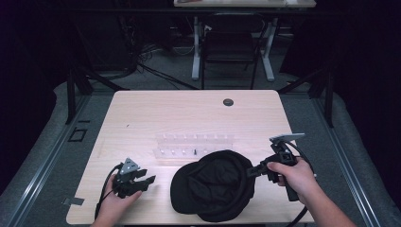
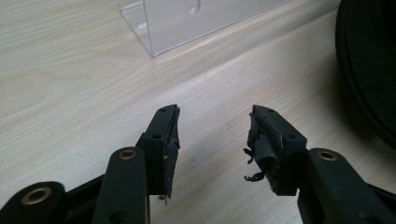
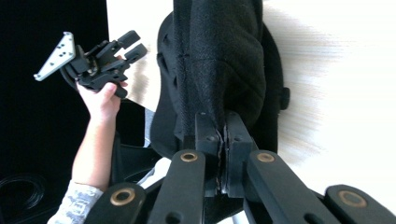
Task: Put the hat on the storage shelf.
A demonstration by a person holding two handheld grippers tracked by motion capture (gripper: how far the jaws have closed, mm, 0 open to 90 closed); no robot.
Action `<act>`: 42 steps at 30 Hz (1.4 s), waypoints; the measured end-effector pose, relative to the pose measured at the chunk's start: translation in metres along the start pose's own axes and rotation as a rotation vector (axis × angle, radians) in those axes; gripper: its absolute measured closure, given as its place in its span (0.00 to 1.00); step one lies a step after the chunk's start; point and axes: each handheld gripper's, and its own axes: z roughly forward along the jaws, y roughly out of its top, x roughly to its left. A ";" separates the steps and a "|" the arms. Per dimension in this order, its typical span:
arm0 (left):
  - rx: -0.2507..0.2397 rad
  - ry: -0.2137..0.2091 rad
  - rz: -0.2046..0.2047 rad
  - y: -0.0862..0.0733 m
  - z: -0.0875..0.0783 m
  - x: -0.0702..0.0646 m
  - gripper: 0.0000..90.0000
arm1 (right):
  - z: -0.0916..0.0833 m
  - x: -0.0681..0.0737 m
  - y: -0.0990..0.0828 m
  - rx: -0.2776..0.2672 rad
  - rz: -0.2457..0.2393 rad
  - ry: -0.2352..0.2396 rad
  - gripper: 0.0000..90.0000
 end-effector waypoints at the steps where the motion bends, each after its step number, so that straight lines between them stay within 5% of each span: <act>1: 0.000 0.000 0.001 0.000 0.000 0.000 0.58 | 0.000 0.002 0.000 -0.010 0.009 -0.002 0.97; 10: 0.000 0.001 0.000 0.000 0.000 0.000 0.58 | -0.014 0.012 -0.002 -0.037 0.000 0.083 0.97; 18: 0.002 0.002 0.000 0.000 0.000 0.000 0.58 | -0.027 0.021 -0.002 -0.064 -0.018 0.090 0.97; 42: -0.001 0.002 -0.007 0.000 0.001 0.000 0.58 | -0.065 0.053 -0.008 -0.142 -0.085 0.231 0.97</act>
